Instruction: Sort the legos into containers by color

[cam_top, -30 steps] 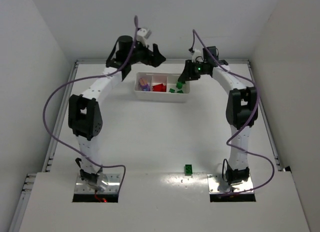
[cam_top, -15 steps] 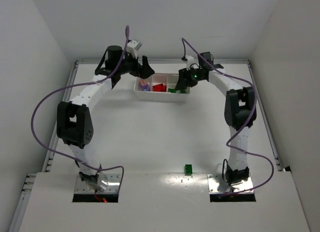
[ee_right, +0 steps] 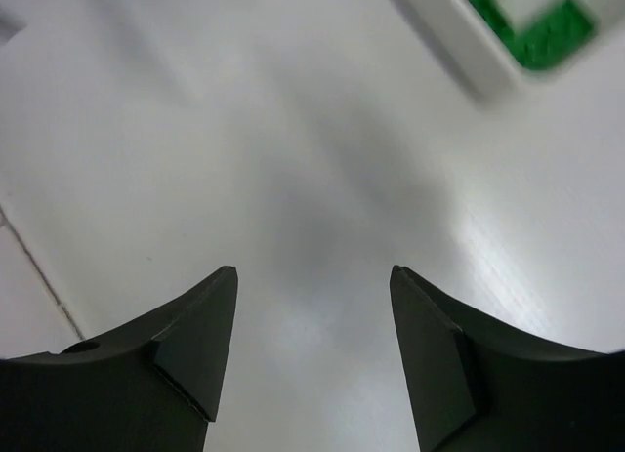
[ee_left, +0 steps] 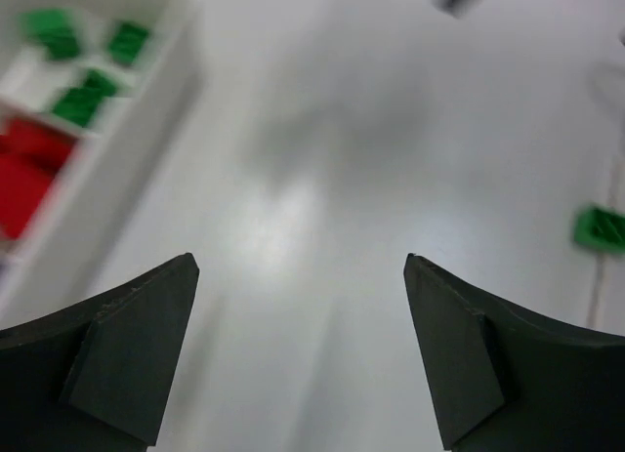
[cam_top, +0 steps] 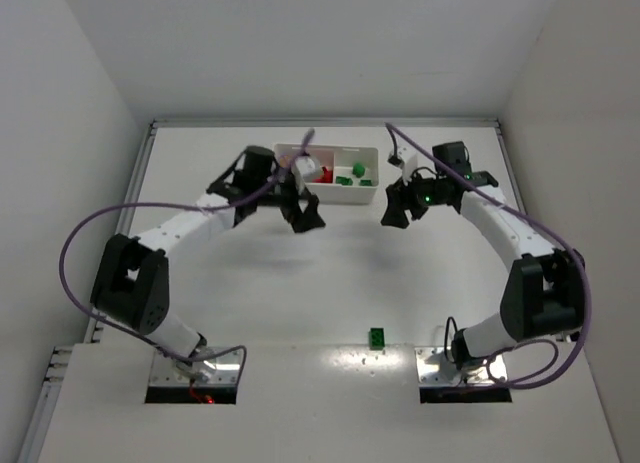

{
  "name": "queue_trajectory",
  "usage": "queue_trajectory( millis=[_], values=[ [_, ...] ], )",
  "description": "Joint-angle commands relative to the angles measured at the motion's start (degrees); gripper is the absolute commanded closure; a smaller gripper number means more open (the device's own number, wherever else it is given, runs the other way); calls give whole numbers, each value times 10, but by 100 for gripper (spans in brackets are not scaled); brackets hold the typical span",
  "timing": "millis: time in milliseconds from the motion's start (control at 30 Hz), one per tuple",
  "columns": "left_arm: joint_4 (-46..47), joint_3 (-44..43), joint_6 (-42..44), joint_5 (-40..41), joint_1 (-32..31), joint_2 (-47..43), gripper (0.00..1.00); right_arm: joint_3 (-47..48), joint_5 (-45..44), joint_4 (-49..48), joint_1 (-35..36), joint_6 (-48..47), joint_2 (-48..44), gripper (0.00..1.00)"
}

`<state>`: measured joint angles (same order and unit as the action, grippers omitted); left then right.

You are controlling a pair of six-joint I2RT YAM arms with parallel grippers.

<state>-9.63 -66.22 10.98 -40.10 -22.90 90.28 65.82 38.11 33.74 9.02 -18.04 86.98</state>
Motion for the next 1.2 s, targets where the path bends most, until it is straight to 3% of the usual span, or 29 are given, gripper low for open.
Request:
queue_trajectory(
  millis=[0,133,267,433,600,733,767,800,1167],
  values=[
    [-32,90,126,-34,-95,-66,9,-89,-146,-143,-23,127,-50,35],
    [13,171,150,-11,-187,-84,23,-105,-234,-167,-57,223,-74,34],
    [175,236,99,26,-282,-90,32,-105,-234,-174,-89,286,-74,34],
    [270,240,77,84,-366,-54,42,-99,-234,-179,-110,303,-74,34],
    [319,246,58,126,-425,-35,42,-83,-213,-174,-138,311,-68,34],
    [319,258,48,131,-453,-35,28,-83,-191,-174,-149,311,-68,34],
    [319,258,47,136,-458,-41,22,-83,-186,-169,-155,311,-68,34],
    [319,263,42,136,-464,-41,9,-83,-180,-169,-155,311,-68,34],
    [319,261,55,123,-499,4,5,-94,-151,-163,-179,292,-98,34]
  ],
)
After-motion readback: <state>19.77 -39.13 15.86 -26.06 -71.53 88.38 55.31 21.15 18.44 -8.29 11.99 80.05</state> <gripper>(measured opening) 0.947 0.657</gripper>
